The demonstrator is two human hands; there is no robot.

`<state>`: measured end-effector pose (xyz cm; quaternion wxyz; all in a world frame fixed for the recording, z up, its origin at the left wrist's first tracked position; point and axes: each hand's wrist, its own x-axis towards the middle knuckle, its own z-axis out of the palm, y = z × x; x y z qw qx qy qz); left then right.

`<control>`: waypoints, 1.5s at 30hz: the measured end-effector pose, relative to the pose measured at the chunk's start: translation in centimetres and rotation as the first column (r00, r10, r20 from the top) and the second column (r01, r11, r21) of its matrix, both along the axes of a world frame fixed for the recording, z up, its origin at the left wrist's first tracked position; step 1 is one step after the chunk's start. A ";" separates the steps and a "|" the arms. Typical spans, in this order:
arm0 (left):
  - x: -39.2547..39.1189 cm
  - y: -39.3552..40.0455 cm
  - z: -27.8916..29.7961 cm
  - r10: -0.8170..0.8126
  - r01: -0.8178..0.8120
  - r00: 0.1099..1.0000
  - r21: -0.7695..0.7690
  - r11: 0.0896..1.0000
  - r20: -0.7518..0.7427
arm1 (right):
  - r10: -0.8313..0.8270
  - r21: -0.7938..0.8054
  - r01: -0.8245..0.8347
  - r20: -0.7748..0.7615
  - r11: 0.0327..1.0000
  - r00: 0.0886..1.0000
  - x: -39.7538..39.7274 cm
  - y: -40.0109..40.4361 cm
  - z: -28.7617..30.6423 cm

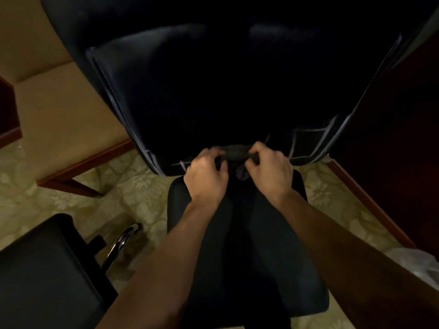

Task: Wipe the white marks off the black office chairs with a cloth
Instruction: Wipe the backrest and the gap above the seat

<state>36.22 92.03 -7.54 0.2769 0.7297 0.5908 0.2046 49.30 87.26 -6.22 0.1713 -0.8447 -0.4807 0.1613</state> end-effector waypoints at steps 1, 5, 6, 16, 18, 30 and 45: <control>0.0 -0.3 0.1 -0.002 0.001 1.000 0.027 1.000 0.016 | -0.005 0.039 0.005 -0.004 0.999 1.000 0.0 -0.3 0.3; 0.9 0.6 3.5 0.018 -0.075 0.972 0.237 0.969 0.234 | -0.043 0.421 0.026 0.029 0.907 0.999 0.8 0.7 3.9; 1.4 1.1 4.6 0.011 -0.091 0.959 0.269 0.959 0.284 | -0.050 0.498 0.031 0.025 0.866 0.998 1.2 1.3 4.9; 3.3 1.1 2.9 -0.026 0.010 0.989 -0.108 0.994 -0.143 | -0.044 0.059 0.046 -0.028 0.997 0.999 2.0 -0.5 -0.5; 3.5 0.7 3.3 -0.033 0.031 0.999 -0.045 0.999 -0.039 | -0.085 0.118 0.086 -0.018 0.989 0.996 2.6 -0.6 0.8; 7.5 -1.1 2.6 -0.135 0.102 0.966 -0.153 0.983 -0.220 | -0.111 0.117 0.111 -0.012 0.987 0.994 6.7 -3.1 -0.8; 10.9 -2.5 2.4 -0.150 0.139 0.966 -0.066 0.988 -0.211 | -0.151 0.069 0.154 -0.046 0.986 0.987 9.6 -5.0 -1.4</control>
